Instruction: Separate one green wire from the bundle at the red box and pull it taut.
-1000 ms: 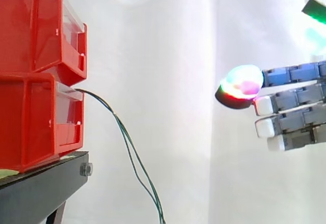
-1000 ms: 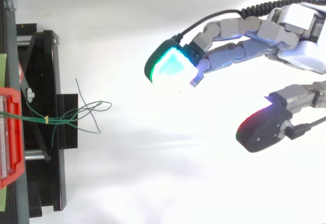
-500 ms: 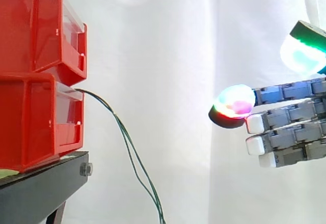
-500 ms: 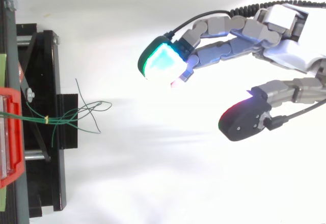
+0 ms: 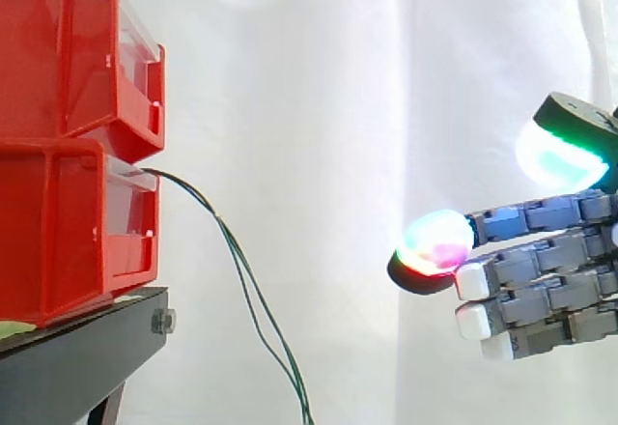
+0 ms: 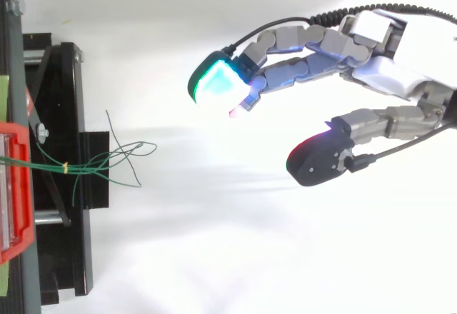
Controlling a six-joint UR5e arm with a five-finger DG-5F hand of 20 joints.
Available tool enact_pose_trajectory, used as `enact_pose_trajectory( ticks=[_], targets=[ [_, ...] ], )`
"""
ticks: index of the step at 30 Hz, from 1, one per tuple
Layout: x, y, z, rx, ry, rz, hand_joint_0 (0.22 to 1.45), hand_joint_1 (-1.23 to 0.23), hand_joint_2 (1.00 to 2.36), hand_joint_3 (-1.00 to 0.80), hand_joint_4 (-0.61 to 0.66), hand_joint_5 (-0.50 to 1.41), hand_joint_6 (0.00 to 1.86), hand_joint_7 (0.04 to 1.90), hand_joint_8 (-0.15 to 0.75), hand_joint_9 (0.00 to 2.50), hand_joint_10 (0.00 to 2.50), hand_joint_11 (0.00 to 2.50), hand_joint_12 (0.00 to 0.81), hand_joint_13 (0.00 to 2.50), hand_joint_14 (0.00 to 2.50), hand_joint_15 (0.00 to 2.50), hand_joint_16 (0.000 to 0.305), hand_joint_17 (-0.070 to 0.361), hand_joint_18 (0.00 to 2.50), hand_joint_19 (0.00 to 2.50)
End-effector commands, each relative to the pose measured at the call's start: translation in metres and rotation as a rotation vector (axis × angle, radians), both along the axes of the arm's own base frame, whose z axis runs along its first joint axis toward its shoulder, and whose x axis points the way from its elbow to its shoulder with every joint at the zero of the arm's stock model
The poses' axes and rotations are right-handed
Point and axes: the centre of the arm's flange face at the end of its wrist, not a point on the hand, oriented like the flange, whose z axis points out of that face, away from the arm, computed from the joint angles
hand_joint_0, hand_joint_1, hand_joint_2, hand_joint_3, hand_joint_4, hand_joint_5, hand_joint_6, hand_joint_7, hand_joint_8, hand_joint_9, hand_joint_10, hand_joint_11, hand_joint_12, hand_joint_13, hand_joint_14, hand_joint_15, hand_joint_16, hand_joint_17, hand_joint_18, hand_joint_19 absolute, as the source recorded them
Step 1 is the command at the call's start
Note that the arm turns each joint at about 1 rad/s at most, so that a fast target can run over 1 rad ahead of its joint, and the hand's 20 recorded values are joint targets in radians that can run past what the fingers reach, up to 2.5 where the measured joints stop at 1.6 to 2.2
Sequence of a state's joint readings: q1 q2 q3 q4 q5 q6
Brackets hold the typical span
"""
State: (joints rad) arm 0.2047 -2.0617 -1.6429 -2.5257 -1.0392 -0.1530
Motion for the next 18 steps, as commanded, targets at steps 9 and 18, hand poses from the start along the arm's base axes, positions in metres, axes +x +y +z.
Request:
enact_pose_trajectory(
  ticks=[9, 18],
  targets=[
    [0.007, 0.0, -0.009, -0.019, -0.01, -0.02, 0.5, -0.68, 1.0, -0.5, 0.15, -0.18, 0.5, 0.75, 0.22, 0.74, 0.01, 0.56, 0.26, 0.69, 0.01, 0.42, 0.028, 0.062, 0.45, 0.29],
    [0.012, 0.0, -0.001, -0.043, -0.011, -0.031, 0.5, -0.68, 1.0, -0.5, 0.16, -0.17, 0.5, 0.75, 0.221, 0.76, 0.01, 0.55, 0.267, 0.71, 0.02, 0.42, 0.028, 0.064, 0.46, 0.29]
  ],
)
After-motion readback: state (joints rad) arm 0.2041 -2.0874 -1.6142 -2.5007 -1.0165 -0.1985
